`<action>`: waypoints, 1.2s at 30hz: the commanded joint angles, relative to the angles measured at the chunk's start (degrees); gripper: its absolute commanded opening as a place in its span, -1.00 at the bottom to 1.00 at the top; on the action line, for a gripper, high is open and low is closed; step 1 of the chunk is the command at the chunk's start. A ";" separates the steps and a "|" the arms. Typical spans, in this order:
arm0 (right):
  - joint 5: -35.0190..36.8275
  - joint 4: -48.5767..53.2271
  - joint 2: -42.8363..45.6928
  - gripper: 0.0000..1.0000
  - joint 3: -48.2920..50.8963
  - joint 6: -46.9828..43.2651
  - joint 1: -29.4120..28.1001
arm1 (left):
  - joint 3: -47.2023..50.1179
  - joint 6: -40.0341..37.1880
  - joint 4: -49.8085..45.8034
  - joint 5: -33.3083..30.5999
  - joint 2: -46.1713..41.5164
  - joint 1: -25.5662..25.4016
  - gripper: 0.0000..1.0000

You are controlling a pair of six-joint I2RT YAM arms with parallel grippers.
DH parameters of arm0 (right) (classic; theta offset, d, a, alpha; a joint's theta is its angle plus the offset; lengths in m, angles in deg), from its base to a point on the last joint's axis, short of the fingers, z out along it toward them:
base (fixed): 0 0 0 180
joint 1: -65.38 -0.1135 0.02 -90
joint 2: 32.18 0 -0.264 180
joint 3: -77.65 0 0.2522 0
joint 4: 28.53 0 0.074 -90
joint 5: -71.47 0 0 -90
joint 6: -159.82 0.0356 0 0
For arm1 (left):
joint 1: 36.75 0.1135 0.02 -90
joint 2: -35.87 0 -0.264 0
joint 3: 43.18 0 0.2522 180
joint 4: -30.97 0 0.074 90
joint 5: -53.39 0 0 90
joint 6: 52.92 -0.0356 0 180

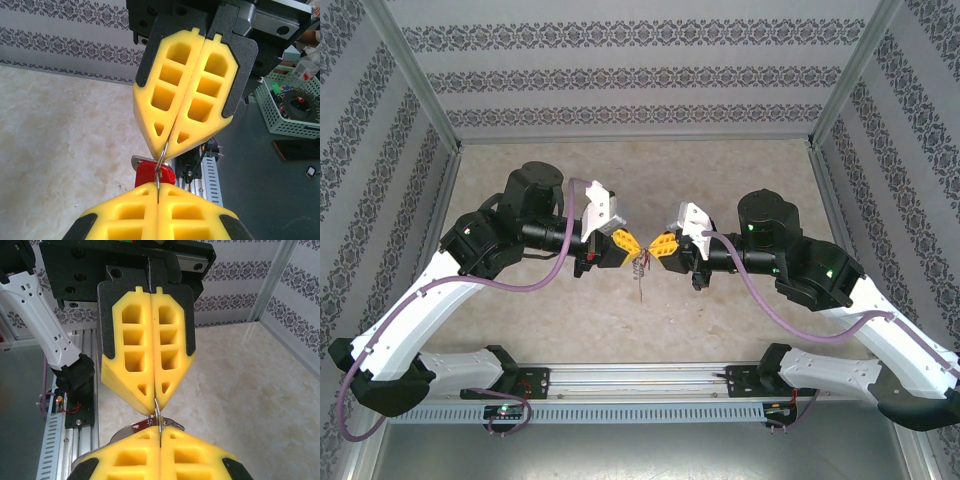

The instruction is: Put the keys on the keyring

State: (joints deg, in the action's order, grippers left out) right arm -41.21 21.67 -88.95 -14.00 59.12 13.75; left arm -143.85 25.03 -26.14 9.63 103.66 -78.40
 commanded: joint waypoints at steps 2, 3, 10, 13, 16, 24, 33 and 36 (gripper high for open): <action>-2.89 -0.68 -0.35 -1.00 -0.93 0.33 -0.82 | -1.91 -1.39 0.69 0.16 -0.19 -0.89 -1.00; -3.06 -0.55 -0.41 -1.00 -0.86 0.37 -0.83 | -1.90 -1.38 0.65 0.15 -0.15 -0.89 -1.00; -4.43 -0.47 -1.16 -1.00 -0.95 0.39 -0.83 | -1.93 -1.39 0.76 0.17 -0.18 -0.89 -1.00; -5.02 -0.59 -1.38 -1.00 -0.95 0.71 -0.83 | -1.73 -1.28 0.81 0.08 -0.19 -0.93 -1.00; -5.62 -0.59 -1.37 -1.00 -0.87 0.77 -0.83 | -1.63 -1.22 0.81 -0.12 -0.18 -0.98 -1.00; -7.55 0.12 -2.26 -1.00 -1.61 0.90 -0.83 | -1.44 -1.26 0.78 -0.60 -0.18 -0.98 -1.00; -7.99 0.81 -2.97 -1.00 -2.27 0.53 -0.92 | -1.42 -1.24 0.65 -0.61 -0.20 -1.07 -1.00; -8.09 0.96 -3.18 -1.00 -2.51 0.36 -1.08 | -1.40 -1.26 0.65 -0.65 -0.18 -1.13 -1.00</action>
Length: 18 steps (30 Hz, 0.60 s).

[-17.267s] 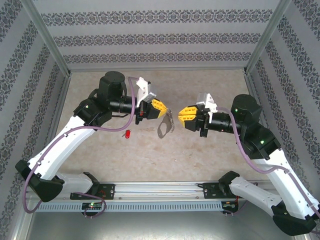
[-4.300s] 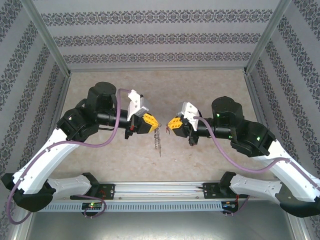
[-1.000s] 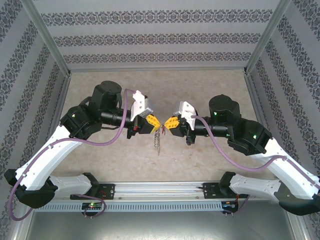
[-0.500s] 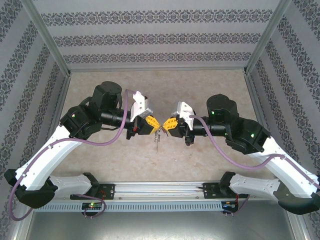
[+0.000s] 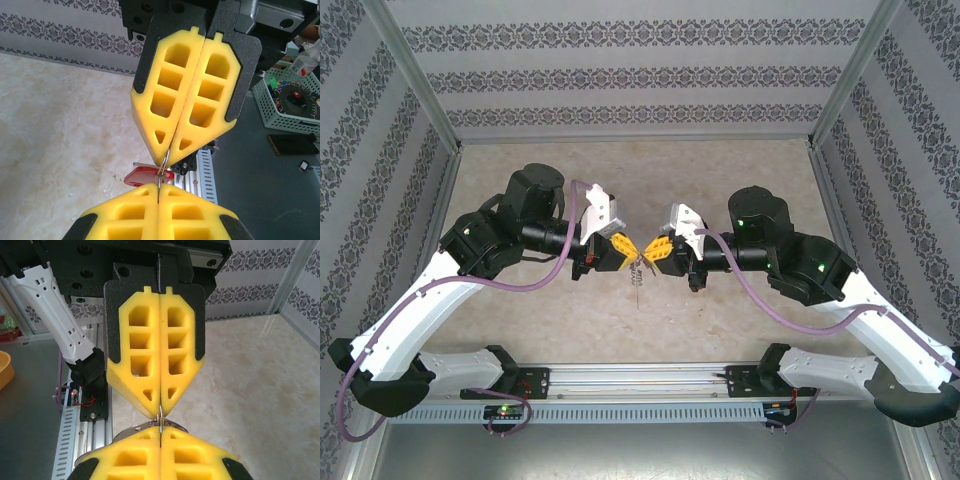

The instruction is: Put the keys on the keyring

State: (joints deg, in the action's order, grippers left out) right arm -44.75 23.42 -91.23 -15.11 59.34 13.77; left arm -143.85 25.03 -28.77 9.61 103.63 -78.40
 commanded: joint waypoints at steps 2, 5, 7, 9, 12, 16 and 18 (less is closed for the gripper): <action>-4.54 -0.49 -1.14 -1.00 -1.66 -0.03 -1.25 | -1.43 -1.26 3.18 -0.73 -0.12 -1.11 -1.00; -4.54 -0.23 -1.67 -1.00 -2.02 -0.37 -1.54 | -1.39 -1.30 3.26 -0.70 -0.12 -1.15 -1.00; -4.42 -0.23 -1.95 -1.00 -2.21 -0.49 -1.69 | -1.49 -1.21 3.33 -0.75 -0.09 -1.15 -1.00; -4.35 -0.06 -2.20 -1.00 -2.52 -0.71 -1.73 | -1.41 -1.22 3.27 -0.74 -0.13 -1.15 -1.00; -4.07 0.46 -2.87 -1.00 -3.26 -1.24 -1.99 | -1.36 -1.17 3.11 -0.78 -0.08 -1.15 -1.00; -3.75 1.06 -3.44 -1.00 -4.13 -1.79 -2.52 | -1.48 -1.30 2.90 -0.87 0.05 -1.15 -1.00; -3.51 1.54 -3.79 -1.00 -4.53 -2.18 -2.86 | -1.44 -1.29 2.91 -0.81 0.07 -1.15 -1.00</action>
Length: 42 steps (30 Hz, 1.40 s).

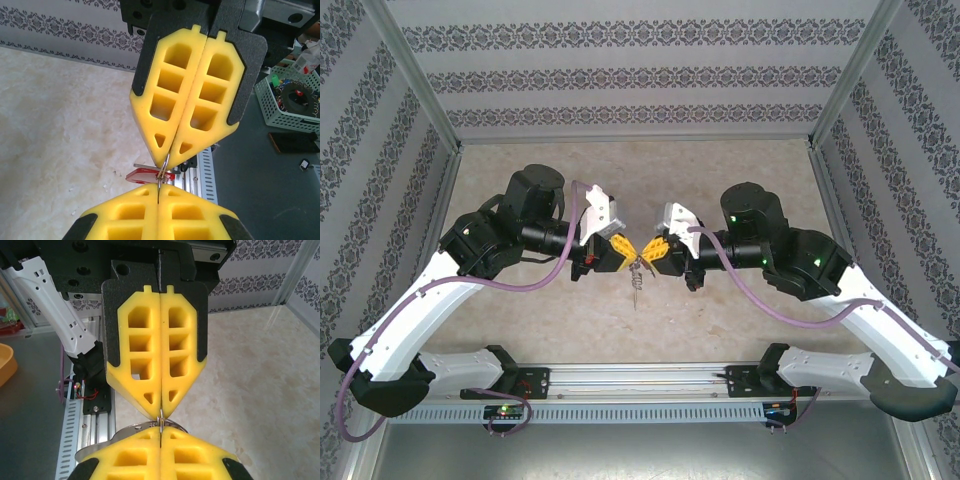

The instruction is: Put the keys on the keyring

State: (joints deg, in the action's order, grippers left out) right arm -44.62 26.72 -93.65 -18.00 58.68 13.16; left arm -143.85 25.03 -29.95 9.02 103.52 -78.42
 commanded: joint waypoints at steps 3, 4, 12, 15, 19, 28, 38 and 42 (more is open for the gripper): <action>-2.93 -0.52 -2.00 -1.00 -2.28 -2.38 -2.86 | -1.54 -1.30 4.17 -0.23 0.20 -1.13 -1.00; -2.75 -0.09 -2.19 -1.00 -2.60 -2.72 -3.01 | -1.54 -1.31 4.11 -0.26 0.27 -1.13 -1.00; 0.29 2.17 -3.39 -1.00 -4.71 -4.90 -4.99 | -1.49 -0.56 4.71 0.12 0.27 -1.13 -1.00; 1.66 2.99 -3.87 -1.00 -5.38 -5.81 -5.90 | -1.36 -0.13 5.03 0.19 0.20 -1.13 -1.00; 3.82 4.04 -4.17 -1.00 -5.95 -6.84 -7.09 | -1.22 0.47 5.43 0.35 0.03 -1.13 -1.00; 7.25 5.50 -3.82 -1.00 -6.53 -9.32 -9.24 | -0.76 2.01 6.60 0.55 -0.17 -1.13 -1.00; 10.30 6.33 -2.14 -1.00 -5.49 -13.08 -11.53 | -0.48 3.59 7.77 0.53 -0.53 -1.09 -1.00; 11.06 5.99 -0.86 -1.00 -4.22 -15.02 -12.27 | -0.49 4.01 8.26 0.48 -0.43 -1.04 -1.00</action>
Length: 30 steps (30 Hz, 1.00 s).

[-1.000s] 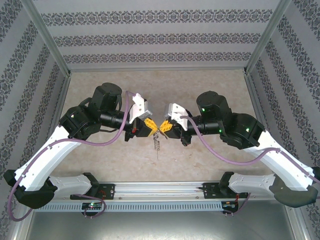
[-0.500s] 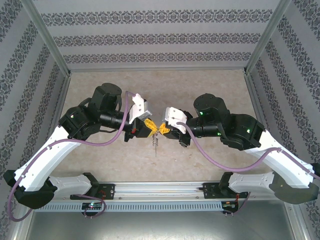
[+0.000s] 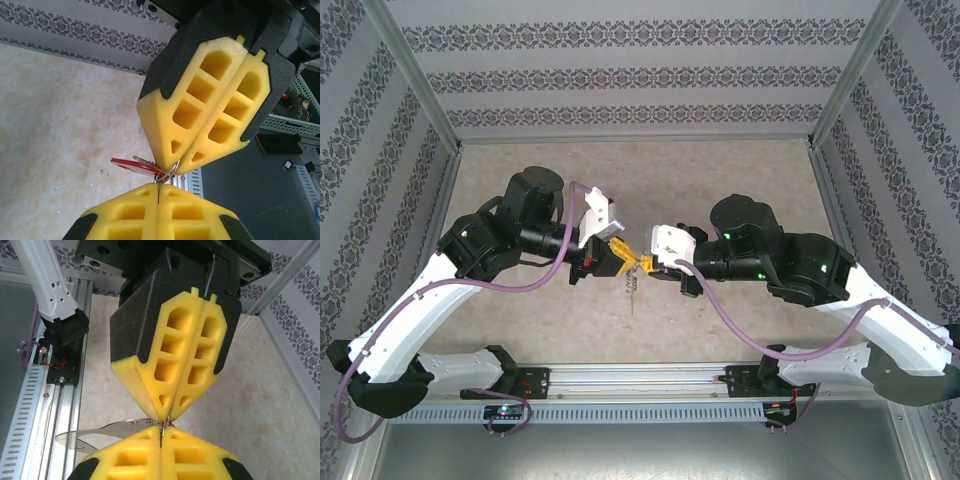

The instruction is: Put the keys on the keyring

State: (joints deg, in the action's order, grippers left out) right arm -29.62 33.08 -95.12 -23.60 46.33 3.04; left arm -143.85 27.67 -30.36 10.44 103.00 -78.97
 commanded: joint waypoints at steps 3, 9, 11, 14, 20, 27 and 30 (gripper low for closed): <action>-3.78 -0.80 1.06 -1.00 1.87 -3.38 -2.59 | -0.49 1.90 9.24 -0.76 0.11 -0.55 -1.00; -2.67 -0.50 0.97 -1.00 2.23 -4.25 -3.74 | -0.69 2.45 9.56 -0.52 0.41 -0.52 -1.00; -2.40 -0.23 0.68 -1.00 2.06 -4.40 -3.89 | -0.66 2.60 9.76 -0.42 0.46 -0.50 -1.00; -1.50 -0.64 0.72 -1.00 2.29 -4.37 -4.05 | -0.49 2.77 10.04 -0.31 0.37 -0.50 -1.00; 0.77 -2.22 2.10 -1.00 3.45 -2.58 -4.09 | -0.26 2.60 10.11 -0.51 -0.01 -0.52 -1.00; 1.40 -4.41 5.25 -1.00 5.04 2.05 -2.71 | 0.34 0.42 9.04 -1.03 -0.63 -0.49 -1.00; 1.08 -5.02 6.40 -1.00 5.87 3.59 -2.29 | 1.19 -0.84 9.31 -1.43 -1.65 -0.50 -1.00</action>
State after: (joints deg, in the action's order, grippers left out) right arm -26.43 28.97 -90.68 -18.77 46.73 0.79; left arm -143.46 29.35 -25.40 11.18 102.72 -79.19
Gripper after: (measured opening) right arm 0.065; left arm 0.043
